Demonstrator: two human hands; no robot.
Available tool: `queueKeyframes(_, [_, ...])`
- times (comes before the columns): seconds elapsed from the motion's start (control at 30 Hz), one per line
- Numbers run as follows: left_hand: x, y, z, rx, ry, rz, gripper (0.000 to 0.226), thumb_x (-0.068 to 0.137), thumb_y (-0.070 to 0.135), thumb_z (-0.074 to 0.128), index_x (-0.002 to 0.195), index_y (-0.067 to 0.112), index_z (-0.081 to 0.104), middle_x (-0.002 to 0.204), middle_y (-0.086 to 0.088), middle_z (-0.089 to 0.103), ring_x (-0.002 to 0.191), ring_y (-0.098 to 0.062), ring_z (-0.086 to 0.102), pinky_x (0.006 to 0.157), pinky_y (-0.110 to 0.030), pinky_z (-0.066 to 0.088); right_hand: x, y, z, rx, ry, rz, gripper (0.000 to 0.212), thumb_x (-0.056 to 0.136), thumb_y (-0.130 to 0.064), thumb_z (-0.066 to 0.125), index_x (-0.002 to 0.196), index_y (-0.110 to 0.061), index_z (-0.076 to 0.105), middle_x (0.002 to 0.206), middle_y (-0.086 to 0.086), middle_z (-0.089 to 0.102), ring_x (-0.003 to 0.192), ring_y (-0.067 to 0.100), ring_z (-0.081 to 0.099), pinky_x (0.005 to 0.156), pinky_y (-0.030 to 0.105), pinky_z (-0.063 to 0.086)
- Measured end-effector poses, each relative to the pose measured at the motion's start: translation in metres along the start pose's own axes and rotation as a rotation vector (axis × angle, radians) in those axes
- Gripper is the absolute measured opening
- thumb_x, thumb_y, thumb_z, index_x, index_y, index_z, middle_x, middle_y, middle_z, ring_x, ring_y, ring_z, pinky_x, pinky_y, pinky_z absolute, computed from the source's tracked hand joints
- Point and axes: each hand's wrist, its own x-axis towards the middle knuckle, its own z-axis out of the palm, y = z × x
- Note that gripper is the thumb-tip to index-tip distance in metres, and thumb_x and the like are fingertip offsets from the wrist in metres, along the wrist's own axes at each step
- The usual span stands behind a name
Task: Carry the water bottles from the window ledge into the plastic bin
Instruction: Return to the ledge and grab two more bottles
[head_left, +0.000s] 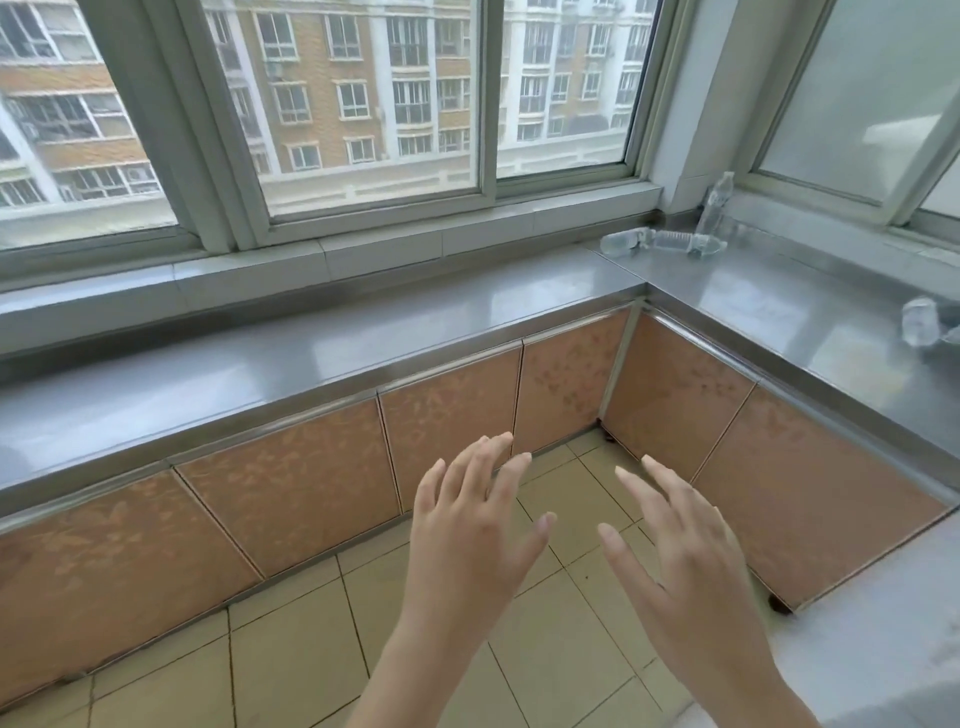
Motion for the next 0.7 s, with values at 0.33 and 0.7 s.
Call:
queueKeyframes(0.33, [0.138,-0.01,0.102,-0.084,-0.071,0.094,0.049,0.085,0.056,0.05,0.122,0.026,0.064,0.137,0.007,0.057,0.129,-0.011,0.043,0.107,-0.04,0.032,0.129,0.059,0.027,-0.022,0.049,0.155,0.059,0.085,-0.059,0.033,0.135,-0.033,0.048,0.148,-0.009,0.039,0.136,0.011,0.03,0.11,0.051,0.029])
queueKeyframes(0.7, [0.332,-0.051,0.213,-0.113,-0.148,0.242,0.052,0.086,0.057,0.046,0.126,0.028,0.061,0.138,0.009,0.056,0.128,-0.012,0.044,0.11,-0.038,0.031,0.307,0.106,0.07,-0.065,0.118,0.32,0.058,0.085,-0.058,0.033,0.137,-0.034,0.045,0.149,-0.011,0.036,0.137,0.011,0.03,0.11,0.051,0.03])
